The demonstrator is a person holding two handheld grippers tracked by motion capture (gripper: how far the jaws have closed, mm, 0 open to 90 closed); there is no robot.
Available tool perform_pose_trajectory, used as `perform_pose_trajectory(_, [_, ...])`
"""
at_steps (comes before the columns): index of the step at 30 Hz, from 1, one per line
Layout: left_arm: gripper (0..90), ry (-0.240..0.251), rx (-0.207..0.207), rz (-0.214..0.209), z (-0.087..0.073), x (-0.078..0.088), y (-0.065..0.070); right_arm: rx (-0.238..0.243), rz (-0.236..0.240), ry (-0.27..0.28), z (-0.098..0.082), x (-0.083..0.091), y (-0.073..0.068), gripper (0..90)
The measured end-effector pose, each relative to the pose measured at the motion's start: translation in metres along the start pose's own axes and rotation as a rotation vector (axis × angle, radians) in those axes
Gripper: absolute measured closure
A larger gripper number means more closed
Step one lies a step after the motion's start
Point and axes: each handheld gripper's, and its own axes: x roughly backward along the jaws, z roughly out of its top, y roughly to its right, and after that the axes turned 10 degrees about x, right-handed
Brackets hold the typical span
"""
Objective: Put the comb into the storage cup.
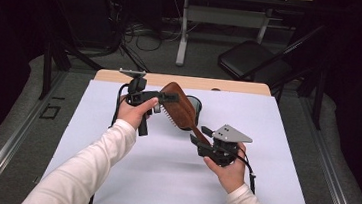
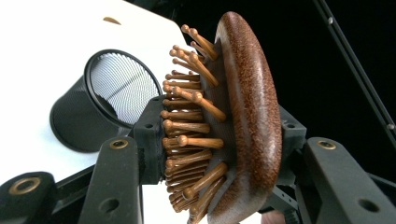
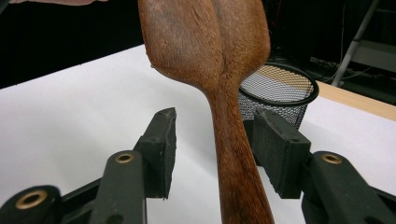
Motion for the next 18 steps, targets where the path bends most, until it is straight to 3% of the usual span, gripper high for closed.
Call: perform_pose_trajectory(18, [50.4,0.092,-0.023,0.011,0.013,0.012,0.005,-0.009,-0.047,0.036,0.003,0.005,0.004,44.0])
